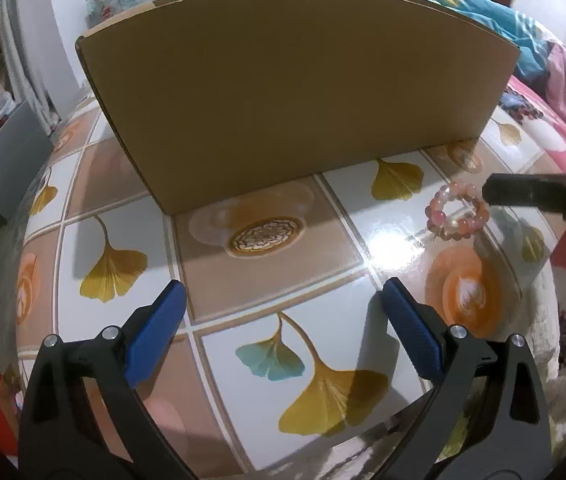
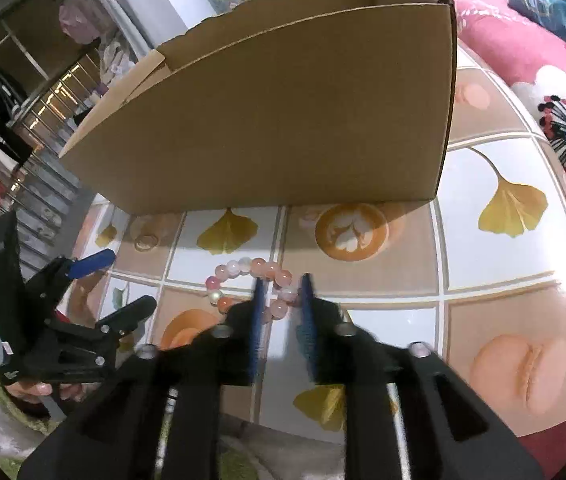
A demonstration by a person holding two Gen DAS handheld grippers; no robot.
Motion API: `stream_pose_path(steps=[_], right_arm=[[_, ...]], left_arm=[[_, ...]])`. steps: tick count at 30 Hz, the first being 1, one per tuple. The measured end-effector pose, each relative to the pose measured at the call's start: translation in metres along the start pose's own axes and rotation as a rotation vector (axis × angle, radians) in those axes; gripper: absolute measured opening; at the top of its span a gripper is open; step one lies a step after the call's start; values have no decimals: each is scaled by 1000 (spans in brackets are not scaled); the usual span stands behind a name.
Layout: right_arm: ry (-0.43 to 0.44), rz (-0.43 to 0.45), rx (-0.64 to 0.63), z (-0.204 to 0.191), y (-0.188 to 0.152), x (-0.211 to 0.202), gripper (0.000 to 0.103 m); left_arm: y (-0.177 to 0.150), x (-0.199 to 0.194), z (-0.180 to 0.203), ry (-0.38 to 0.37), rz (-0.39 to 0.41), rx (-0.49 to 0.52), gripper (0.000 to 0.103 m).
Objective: Organize jewelry
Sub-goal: 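Lift the pink bead bracelet slightly with the right tool, then close the left tool on the bracelet while the right tool holds it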
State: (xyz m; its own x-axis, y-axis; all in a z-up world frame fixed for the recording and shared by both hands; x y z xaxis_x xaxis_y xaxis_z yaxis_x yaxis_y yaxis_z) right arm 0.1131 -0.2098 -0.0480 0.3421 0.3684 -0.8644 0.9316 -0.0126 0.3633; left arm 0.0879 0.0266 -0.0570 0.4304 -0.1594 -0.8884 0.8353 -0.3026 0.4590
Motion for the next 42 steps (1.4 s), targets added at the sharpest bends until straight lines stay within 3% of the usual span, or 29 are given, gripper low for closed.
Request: stream_pose_path(steps=[14, 35, 42], right_arm=[[-163, 22, -164, -25, 3, 13, 28], [-174, 22, -153, -29, 2, 16, 28], [-146, 22, -145, -29, 0, 16, 21]], left_arm=[[3, 0, 11, 41, -53, -71, 96], [7, 2, 10, 51, -69, -95, 96], [4, 1, 10, 14, -11, -19, 96]])
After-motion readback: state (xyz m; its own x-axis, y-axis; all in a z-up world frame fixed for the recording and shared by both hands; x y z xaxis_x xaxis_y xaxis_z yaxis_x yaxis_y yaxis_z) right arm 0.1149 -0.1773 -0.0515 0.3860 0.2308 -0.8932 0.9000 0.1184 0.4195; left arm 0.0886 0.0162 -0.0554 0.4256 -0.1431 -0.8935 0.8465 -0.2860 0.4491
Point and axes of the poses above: each gripper's, at about its wrist camera, not at the fingertips, and x roughly the way its jaws point, z to its right, y to its top, the point moved 3 cm from there along x, roughly the way its jaws point, and after that the axes turned 6 degrees about -z, right-handed, at the moved point
